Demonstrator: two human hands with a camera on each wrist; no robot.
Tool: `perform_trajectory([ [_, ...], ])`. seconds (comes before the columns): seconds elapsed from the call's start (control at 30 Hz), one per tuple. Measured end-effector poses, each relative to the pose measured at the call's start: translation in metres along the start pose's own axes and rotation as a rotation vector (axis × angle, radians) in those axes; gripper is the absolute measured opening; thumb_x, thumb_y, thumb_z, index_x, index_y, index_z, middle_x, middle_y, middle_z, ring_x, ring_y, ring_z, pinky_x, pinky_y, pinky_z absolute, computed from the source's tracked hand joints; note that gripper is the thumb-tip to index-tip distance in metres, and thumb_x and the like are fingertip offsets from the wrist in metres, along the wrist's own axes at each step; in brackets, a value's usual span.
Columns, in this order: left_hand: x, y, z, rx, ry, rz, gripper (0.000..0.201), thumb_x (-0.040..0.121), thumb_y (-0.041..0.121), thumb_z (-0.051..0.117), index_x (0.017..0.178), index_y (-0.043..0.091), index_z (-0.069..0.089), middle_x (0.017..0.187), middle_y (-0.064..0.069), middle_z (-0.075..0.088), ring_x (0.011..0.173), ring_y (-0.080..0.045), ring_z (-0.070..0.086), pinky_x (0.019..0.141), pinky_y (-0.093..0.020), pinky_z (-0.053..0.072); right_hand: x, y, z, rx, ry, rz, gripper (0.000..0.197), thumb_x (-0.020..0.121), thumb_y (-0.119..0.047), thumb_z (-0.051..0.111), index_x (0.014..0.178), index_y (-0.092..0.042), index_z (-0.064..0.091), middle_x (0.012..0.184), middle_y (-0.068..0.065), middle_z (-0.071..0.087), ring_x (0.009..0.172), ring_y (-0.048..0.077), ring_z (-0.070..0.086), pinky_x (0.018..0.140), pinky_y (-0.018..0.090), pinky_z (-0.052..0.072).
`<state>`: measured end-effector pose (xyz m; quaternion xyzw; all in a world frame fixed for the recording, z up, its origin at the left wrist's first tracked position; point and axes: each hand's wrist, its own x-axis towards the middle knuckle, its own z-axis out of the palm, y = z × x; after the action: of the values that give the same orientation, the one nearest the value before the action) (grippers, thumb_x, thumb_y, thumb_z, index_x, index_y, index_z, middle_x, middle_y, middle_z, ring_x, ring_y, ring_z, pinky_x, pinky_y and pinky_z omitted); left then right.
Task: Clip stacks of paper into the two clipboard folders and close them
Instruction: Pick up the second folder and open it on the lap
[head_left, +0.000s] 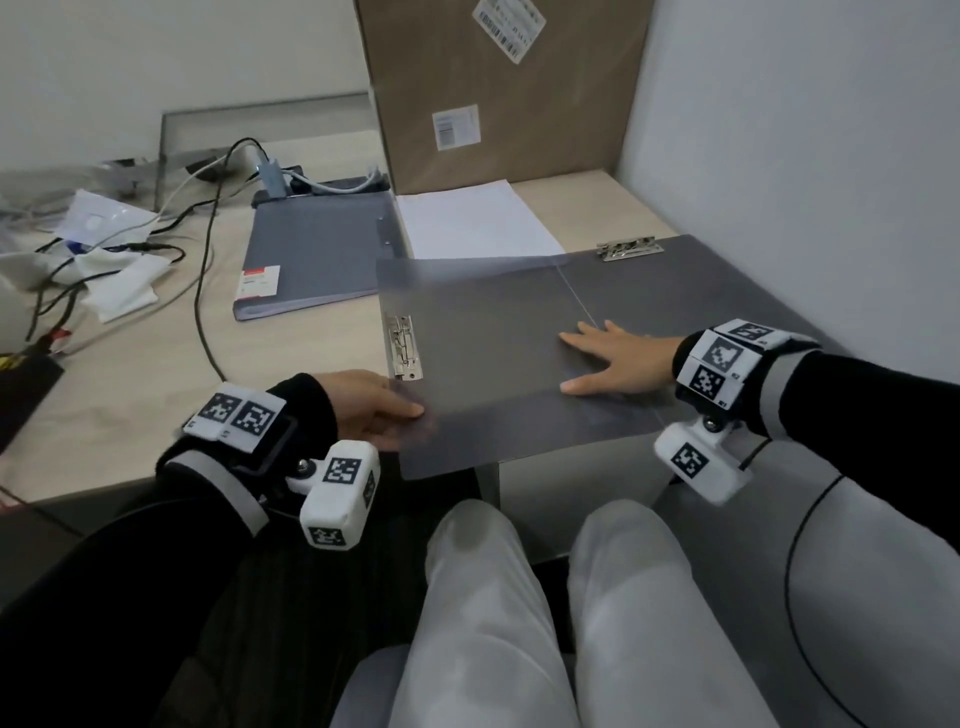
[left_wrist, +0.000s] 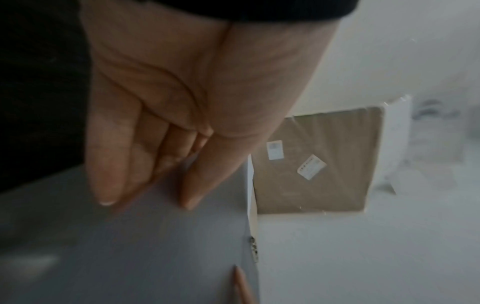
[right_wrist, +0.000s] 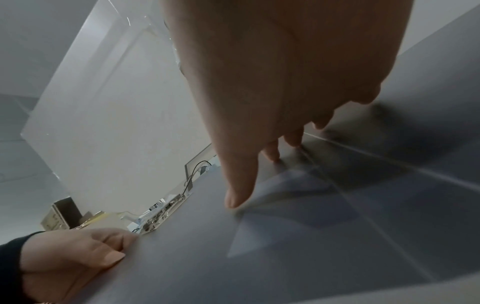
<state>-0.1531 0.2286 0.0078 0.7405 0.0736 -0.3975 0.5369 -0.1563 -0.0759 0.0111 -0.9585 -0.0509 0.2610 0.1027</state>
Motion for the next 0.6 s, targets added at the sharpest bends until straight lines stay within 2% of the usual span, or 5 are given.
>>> perform_trajectory([
  [0.1,-0.006,0.007,-0.003,0.335,0.192,-0.045,0.015,0.087,0.021,0.063,0.079,0.008,0.061,0.065,-0.002,0.064,0.044,-0.006,0.060,0.042,-0.013,0.043,0.006,-0.010,-0.001,0.010,0.006,-0.014,0.091,0.084,-0.064,0.049,0.153,-0.031,0.000,0.162,-0.003,-0.008,0.148,0.025,-0.013,0.120,0.050,0.003],
  [0.2,-0.005,0.017,-0.012,0.538,0.430,0.021,0.024,0.082,0.031,0.069,0.083,0.009,0.060,0.079,-0.005,0.061,0.069,-0.014,0.059,0.051,-0.019,0.042,0.015,-0.016,0.000,-0.081,-0.021,0.003,0.097,0.081,-0.069,0.048,0.151,-0.033,-0.008,0.161,-0.002,-0.014,0.148,0.028,-0.014,0.118,0.052,0.003],
  [0.27,-0.002,0.023,-0.016,0.515,0.511,0.137,0.033,0.080,0.029,0.071,0.102,0.008,0.059,0.096,-0.008,0.061,0.087,-0.020,0.059,0.062,-0.026,0.049,0.017,-0.016,0.000,-0.136,-0.045,0.019,0.100,0.078,-0.074,0.046,0.150,-0.034,-0.012,0.160,-0.002,-0.017,0.147,0.029,-0.014,0.119,0.054,0.003],
  [0.4,0.004,0.026,-0.018,0.510,0.499,0.321,0.050,0.080,0.021,0.071,0.126,0.011,0.054,0.131,-0.005,0.056,0.121,-0.023,0.053,0.099,-0.033,0.042,0.009,-0.011,0.002,-0.180,-0.098,0.045,0.102,0.076,-0.077,0.043,0.149,-0.036,-0.016,0.159,-0.004,-0.020,0.148,0.028,-0.015,0.119,0.053,0.003],
  [0.6,0.016,0.018,-0.015,0.702,0.352,0.302,0.057,0.084,0.027,0.066,0.138,0.021,0.046,0.146,-0.003,0.044,0.136,-0.020,0.038,0.111,-0.030,0.027,-0.010,-0.002,0.007,-0.233,-0.150,0.063,0.096,0.081,-0.074,0.039,0.150,-0.034,-0.014,0.160,-0.002,-0.016,0.149,0.028,-0.007,0.120,0.050,0.006],
])
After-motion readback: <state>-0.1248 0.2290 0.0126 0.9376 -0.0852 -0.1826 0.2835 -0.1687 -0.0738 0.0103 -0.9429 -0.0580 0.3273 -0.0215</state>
